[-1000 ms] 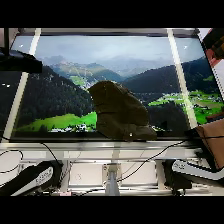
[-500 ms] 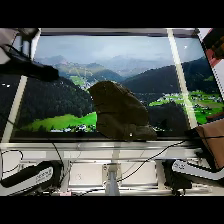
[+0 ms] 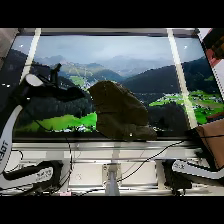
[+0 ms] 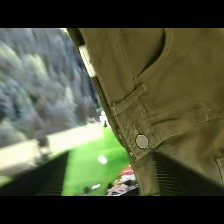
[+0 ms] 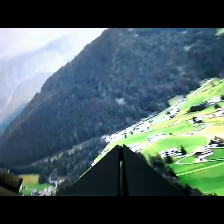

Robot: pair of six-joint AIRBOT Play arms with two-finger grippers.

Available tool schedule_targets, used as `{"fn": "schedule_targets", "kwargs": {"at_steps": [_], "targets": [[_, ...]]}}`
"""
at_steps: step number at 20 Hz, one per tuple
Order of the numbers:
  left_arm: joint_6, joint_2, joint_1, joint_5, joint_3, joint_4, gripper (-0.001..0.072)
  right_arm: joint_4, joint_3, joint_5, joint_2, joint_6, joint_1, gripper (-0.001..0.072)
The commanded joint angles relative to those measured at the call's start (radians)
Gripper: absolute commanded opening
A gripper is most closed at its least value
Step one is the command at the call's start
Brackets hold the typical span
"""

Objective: Fold the clothes and pants, and hang the long-sleeved shirts on hangers.

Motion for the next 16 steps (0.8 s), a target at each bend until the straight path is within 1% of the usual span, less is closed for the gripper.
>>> {"fn": "schedule_targets", "kwargs": {"at_steps": [1,2,3,4,5,7,9,10,12,14,16], "targets": [[0.027,-0.084,-0.057,0.085,-0.039,-0.083,0.0637,0.110,-0.077,0.010,-0.002,-0.119,0.001,0.0072],[0.035,-0.106,-0.076,0.111,-0.039,-0.104,0.0636,0.112,-0.105,0.010,-0.002,-0.120,0.001,0.0162],[0.035,-0.127,-0.096,0.129,-0.038,-0.124,0.0635,0.111,-0.128,0.006,-0.002,-0.121,0.001,0.0271],[0.039,-0.145,-0.113,0.134,-0.039,-0.123,0.0636,0.110,-0.148,0.000,-0.002,-0.121,0.001,0.0347],[0.053,-0.163,-0.125,0.132,-0.039,-0.117,0.0636,0.110,-0.167,-0.006,-0.002,-0.122,0.001,0.0357],[0.054,-0.195,-0.134,0.126,-0.039,-0.119,0.0633,0.102,-0.182,-0.021,-0.005,-0.122,0.001,0.0357],[0.062,-0.214,-0.137,0.121,-0.039,-0.120,0.0586,0.101,-0.182,-0.039,-0.006,-0.123,0.001,0.0357],[0.079,-0.219,-0.140,0.114,-0.039,-0.120,0.0587,0.101,-0.182,-0.044,-0.006,-0.123,0.001,0.0356],[0.087,-0.227,-0.150,0.107,-0.039,-0.119,0.0586,0.101,-0.182,-0.044,-0.006,-0.124,0.001,0.0357],[0.087,-0.240,-0.169,0.106,-0.039,-0.120,0.0517,0.101,-0.182,-0.044,-0.006,-0.125,0.001,0.0357],[0.087,-0.254,-0.195,0.106,-0.039,-0.143,0.0515,0.101,-0.182,-0.044,-0.006,-0.125,0.001,0.0356]]}}
